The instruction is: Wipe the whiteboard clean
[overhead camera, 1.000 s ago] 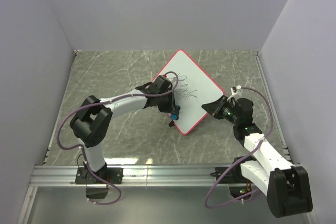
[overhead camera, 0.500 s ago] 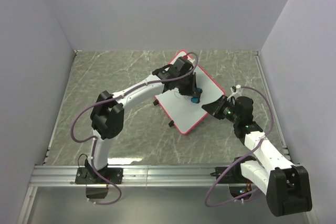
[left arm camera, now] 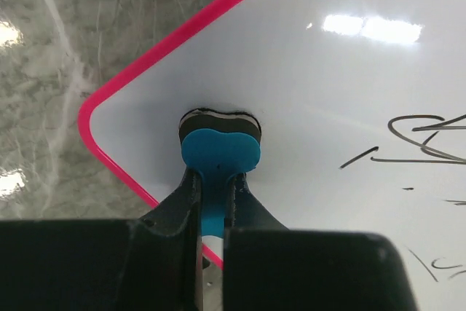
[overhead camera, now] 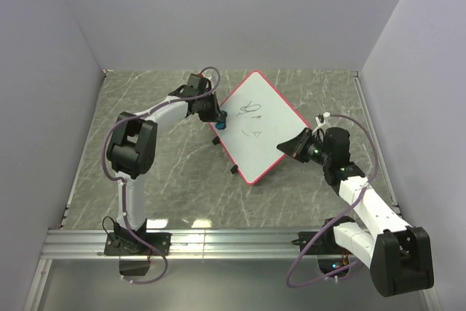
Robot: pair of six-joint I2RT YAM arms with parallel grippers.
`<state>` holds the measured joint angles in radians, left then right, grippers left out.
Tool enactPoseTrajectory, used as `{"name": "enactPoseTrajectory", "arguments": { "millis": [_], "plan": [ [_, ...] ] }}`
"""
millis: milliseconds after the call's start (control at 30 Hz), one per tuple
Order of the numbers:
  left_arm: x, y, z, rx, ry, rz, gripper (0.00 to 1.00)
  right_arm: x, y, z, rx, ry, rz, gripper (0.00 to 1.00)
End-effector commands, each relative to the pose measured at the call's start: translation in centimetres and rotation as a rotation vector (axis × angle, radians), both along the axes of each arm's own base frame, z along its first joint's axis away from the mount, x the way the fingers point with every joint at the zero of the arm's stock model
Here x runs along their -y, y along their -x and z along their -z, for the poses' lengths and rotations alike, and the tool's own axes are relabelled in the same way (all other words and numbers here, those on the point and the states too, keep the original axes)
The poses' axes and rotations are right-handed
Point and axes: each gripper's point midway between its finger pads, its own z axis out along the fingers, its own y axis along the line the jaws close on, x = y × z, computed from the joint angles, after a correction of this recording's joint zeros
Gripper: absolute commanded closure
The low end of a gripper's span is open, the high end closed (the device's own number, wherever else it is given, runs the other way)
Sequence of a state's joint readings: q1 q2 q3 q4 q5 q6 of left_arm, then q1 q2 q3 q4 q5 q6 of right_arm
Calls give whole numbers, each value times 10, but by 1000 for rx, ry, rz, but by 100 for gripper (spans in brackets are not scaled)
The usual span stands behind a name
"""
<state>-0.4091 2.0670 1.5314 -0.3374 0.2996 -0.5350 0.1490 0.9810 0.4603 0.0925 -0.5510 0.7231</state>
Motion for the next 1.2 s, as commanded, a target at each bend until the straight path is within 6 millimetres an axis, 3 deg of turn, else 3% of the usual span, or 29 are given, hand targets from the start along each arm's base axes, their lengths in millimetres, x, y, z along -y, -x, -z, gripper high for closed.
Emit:
{"name": "enactPoseTrajectory", "arguments": {
  "millis": [0,167,200,300,367,500,633,733,833,867,900,933,967,1000,1033,1067,1100,1133,1167],
  "plan": [
    [12,51,79,-100,-166,136,100,1,16,32,-136,63,-34,100],
    [76,91,38,-19,-68,362,100,-1,5,30,-131,65,-30,100],
    [95,104,26,2,-30,415,100,0,3,30,-131,65,-27,100],
    [126,142,8,-20,60,540,100,-2,0,30,-137,66,-36,100],
    [141,167,1,-36,102,609,100,-3,-1,31,-140,68,-44,100],
    [159,191,-23,-14,192,658,100,-5,2,34,-150,61,-66,100],
    [161,186,-38,5,204,634,100,-5,5,35,-152,69,-78,100],
    [155,172,-35,20,161,585,100,-6,5,33,-148,72,-90,100],
    [142,135,-34,34,121,507,100,-7,6,31,-144,75,-111,100],
    [136,110,-47,72,124,464,100,-7,6,30,-137,82,-117,100],
    [130,98,-42,63,101,441,100,-7,6,30,-135,86,-120,100],
    [130,74,-59,119,95,403,100,-6,8,33,-141,97,-125,100],
    [117,52,-60,131,77,353,100,-6,9,34,-141,99,-129,100],
    [113,38,-49,121,57,329,100,-6,10,36,-146,102,-132,100],
    [110,20,-62,142,56,305,100,-5,13,41,-155,104,-136,100],
    [95,-1,-58,139,36,248,99,-6,16,43,-159,105,-140,100],
    [89,-13,-38,100,21,223,100,-5,17,45,-161,104,-139,100],
    [86,-26,-45,111,26,204,100,-6,21,49,-172,101,-146,100],
    [74,-38,-39,102,20,172,100,-6,22,51,-174,98,-144,100]
  ]
}}
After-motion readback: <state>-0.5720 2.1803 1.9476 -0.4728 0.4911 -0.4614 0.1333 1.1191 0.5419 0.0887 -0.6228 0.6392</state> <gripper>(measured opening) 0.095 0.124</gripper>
